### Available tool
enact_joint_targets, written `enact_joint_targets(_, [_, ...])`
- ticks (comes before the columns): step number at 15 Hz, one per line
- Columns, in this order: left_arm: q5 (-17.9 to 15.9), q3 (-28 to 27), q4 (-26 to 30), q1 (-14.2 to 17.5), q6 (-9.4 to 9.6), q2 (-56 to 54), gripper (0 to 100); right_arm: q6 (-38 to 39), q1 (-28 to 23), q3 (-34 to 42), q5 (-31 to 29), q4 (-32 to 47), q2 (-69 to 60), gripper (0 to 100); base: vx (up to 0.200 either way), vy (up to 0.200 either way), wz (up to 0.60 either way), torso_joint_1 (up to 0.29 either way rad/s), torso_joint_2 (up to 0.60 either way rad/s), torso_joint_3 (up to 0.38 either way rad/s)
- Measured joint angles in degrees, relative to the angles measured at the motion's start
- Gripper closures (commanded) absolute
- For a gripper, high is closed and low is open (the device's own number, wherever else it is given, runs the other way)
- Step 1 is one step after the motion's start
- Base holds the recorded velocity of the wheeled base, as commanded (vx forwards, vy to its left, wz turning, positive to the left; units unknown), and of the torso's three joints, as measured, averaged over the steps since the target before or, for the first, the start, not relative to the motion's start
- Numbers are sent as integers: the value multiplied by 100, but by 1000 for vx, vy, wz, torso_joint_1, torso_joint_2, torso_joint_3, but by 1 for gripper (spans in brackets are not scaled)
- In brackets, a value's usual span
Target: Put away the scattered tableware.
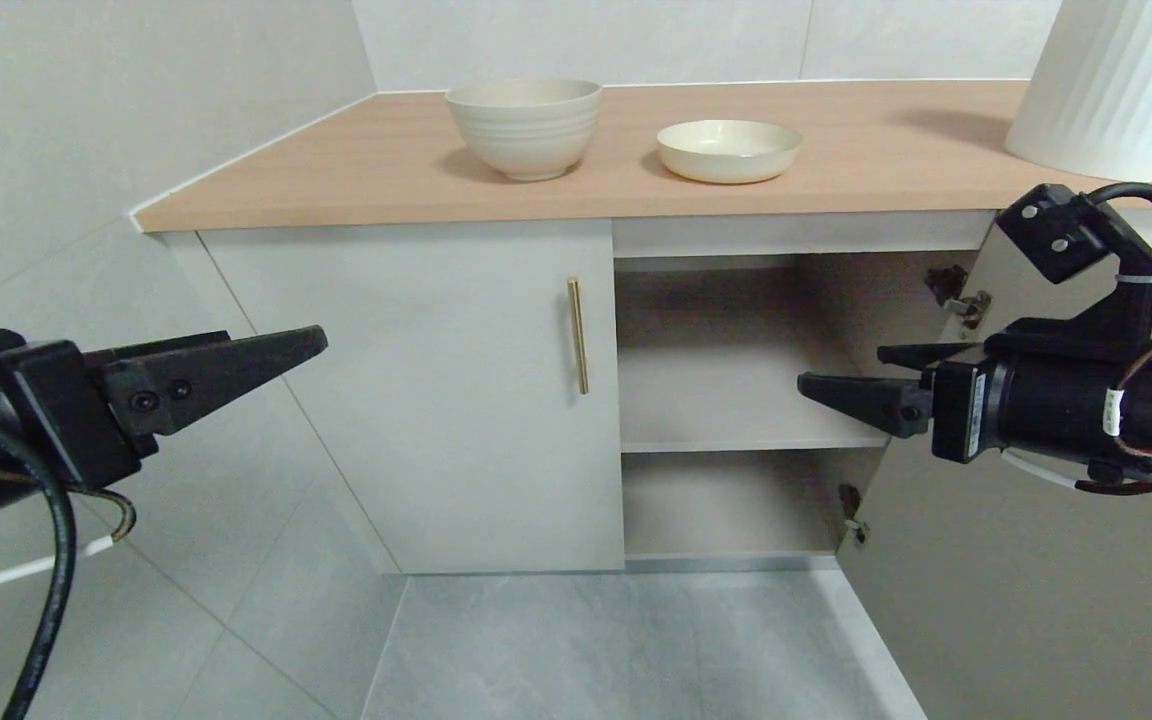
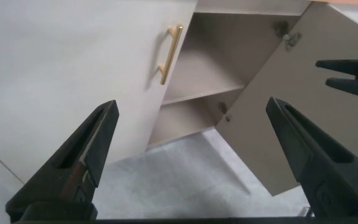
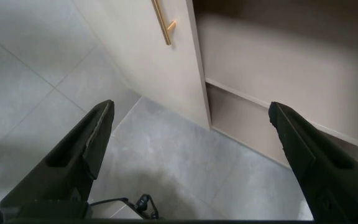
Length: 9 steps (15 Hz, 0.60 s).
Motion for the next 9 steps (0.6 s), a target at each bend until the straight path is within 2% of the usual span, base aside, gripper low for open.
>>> enact_joint_targets(4, [-9,-52,55,33,-1,-59,0,-1,-22,0,0,0,0,0,0,0,0,0,0,0])
enact_joint_targets(9, [-11,-85,143,63,2,-72,0,-1,-33,0,1,0,-9,0,200,0,0,0,1,1])
